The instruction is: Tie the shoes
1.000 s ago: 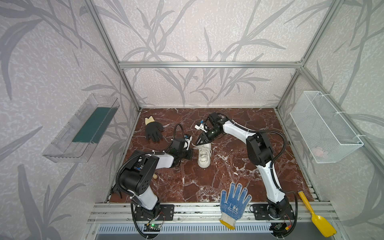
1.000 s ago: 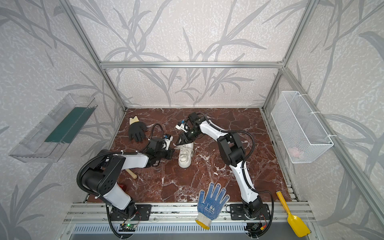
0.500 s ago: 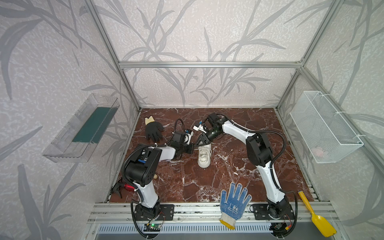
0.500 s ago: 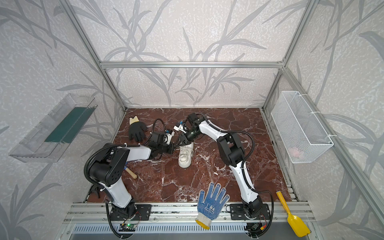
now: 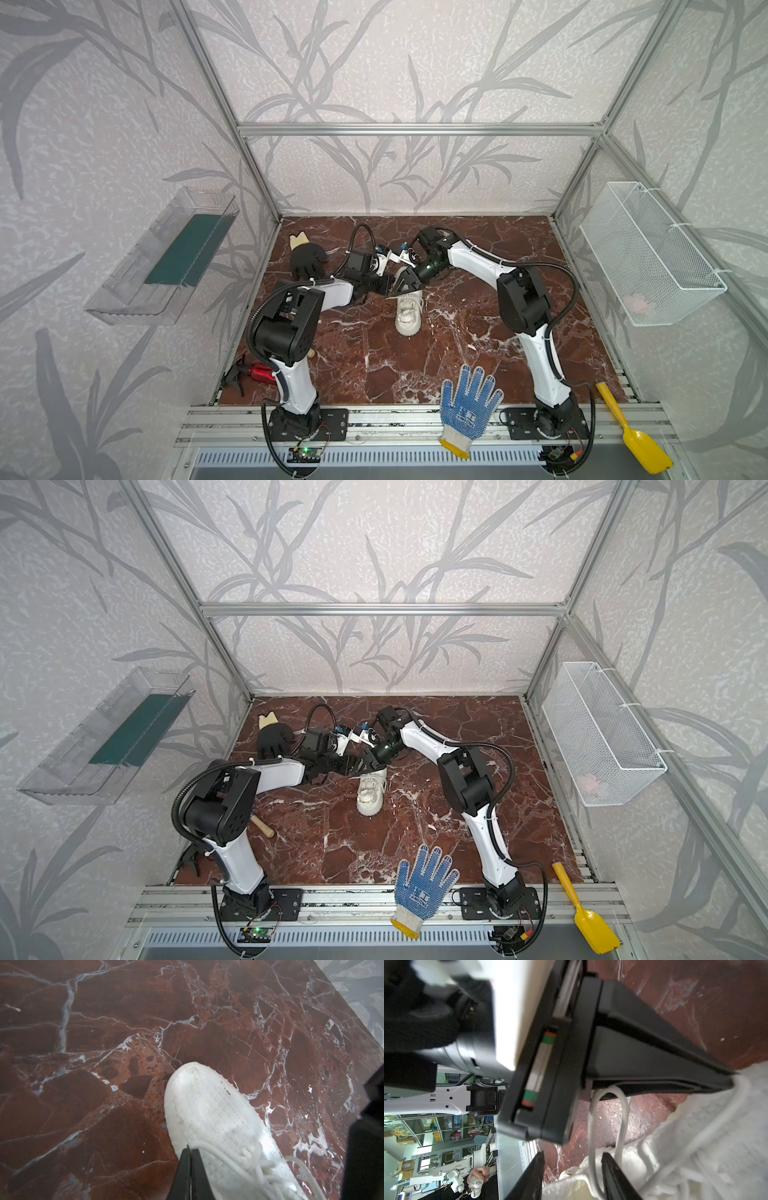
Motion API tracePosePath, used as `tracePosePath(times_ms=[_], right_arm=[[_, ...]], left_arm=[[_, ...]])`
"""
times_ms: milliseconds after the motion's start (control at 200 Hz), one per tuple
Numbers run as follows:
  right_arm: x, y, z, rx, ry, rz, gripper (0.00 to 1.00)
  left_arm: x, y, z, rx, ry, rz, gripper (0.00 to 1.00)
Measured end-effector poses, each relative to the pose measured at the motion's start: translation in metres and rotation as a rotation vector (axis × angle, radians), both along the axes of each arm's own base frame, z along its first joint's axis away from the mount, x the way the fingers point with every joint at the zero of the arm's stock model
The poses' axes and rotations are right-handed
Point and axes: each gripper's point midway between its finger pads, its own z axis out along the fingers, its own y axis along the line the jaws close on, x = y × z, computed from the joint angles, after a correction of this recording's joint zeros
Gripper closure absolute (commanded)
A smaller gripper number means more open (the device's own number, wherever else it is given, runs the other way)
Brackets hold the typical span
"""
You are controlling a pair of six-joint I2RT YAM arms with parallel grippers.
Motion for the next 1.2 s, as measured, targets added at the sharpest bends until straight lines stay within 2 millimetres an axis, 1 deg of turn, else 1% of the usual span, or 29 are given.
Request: tracePosePath(times_ms=[175,240,365,470,530,645,770,935,1050,1135,1175,1200], right_arm=[[0.002,-0.009,0.009,-0.012,-0.038,-0.047,0.52],[0.007,-0.016,0.012,-0.017,-0.043,-0.087,0.52],[0.027,-0.033,0.013,-0.020,-0.054,-0.184,0.52],[0.045,-0.044,0.011,-0.023,-0.056,-0.253,0.53],[0.052,-0.047,0.011,-0.021,-0.055,-0.278,0.53],[0.060,-0.043,0.009,-0.017,-0.045,-0.300,0.54],[0.066,-0.036,-0.005,-0.018,-0.014,-0.308,0.54],[0.068,-0.030,-0.025,-0.027,0.043,-0.309,0.56],[0.067,-0.025,-0.030,-0.020,0.068,-0.301,0.59],[0.068,-0.022,-0.029,-0.006,0.079,-0.296,0.66],[0.068,-0.021,-0.029,0.000,0.080,-0.296,0.72],[0.068,-0.020,-0.029,0.004,0.084,-0.294,0.78]], left_arm=[[0.002,-0.007,0.006,-0.007,-0.015,-0.049,1.00],[0.001,-0.008,0.006,-0.008,-0.020,-0.065,1.00],[-0.002,-0.009,0.006,-0.002,-0.026,-0.096,1.00],[-0.003,-0.010,0.005,0.002,-0.028,-0.110,1.00],[-0.004,-0.009,0.005,0.004,-0.030,-0.114,1.00],[-0.004,-0.010,0.006,0.003,-0.035,-0.122,1.00],[-0.004,-0.012,0.008,-0.004,-0.039,-0.130,1.00],[-0.005,-0.013,0.010,-0.012,-0.039,-0.139,1.00],[-0.005,-0.015,0.014,-0.021,-0.047,-0.146,1.00],[-0.004,-0.016,0.018,-0.028,-0.056,-0.151,1.00],[-0.005,-0.016,0.019,-0.030,-0.058,-0.153,1.00],[-0.005,-0.016,0.020,-0.031,-0.059,-0.154,0.97]])
